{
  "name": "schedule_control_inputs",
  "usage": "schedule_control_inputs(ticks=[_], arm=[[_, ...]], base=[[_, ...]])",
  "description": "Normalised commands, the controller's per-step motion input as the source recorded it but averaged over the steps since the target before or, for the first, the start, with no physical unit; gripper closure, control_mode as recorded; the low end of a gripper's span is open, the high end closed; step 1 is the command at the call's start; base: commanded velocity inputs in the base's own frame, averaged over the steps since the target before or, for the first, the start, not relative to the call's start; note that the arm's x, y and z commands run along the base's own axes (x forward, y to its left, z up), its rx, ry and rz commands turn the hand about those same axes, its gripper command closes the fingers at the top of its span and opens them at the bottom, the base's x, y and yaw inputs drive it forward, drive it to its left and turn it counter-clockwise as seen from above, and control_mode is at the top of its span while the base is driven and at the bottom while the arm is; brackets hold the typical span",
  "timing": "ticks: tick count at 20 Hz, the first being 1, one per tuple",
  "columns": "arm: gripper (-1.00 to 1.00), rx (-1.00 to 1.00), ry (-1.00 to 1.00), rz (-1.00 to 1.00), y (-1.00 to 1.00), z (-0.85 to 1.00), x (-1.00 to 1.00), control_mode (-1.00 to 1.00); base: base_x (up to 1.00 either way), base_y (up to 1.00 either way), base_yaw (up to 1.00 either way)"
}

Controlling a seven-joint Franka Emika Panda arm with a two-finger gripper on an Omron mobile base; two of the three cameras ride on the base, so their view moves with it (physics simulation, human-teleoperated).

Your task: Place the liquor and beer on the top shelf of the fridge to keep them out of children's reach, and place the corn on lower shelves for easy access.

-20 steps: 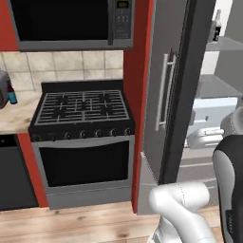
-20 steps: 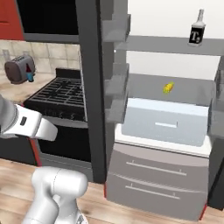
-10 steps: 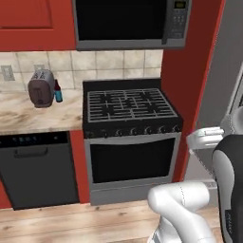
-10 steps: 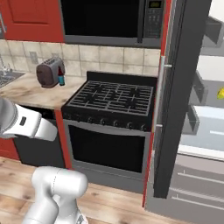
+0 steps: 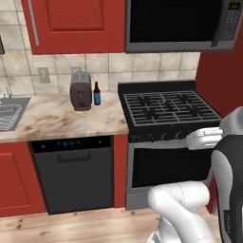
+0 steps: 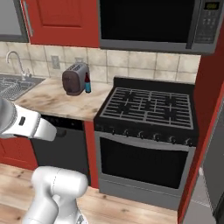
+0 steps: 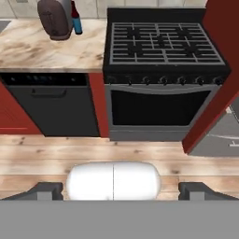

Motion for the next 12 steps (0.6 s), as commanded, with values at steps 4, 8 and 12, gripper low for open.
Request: schedule_control_inputs(ticks=[4, 8, 12], arm=[[-1.00, 0.00, 0.00, 0.00, 0.00, 0.00, 0.00, 1.00], [-1.00, 0.00, 0.00, 0.00, 0.00, 0.00, 0.00, 1.00], [-1.00, 0.00, 0.00, 0.00, 0.00, 0.00, 0.00, 1.00]], base=[[0.62, 0.63, 0.00], [0.66, 0.43, 0.00], [0.65, 0.29, -0.01]])
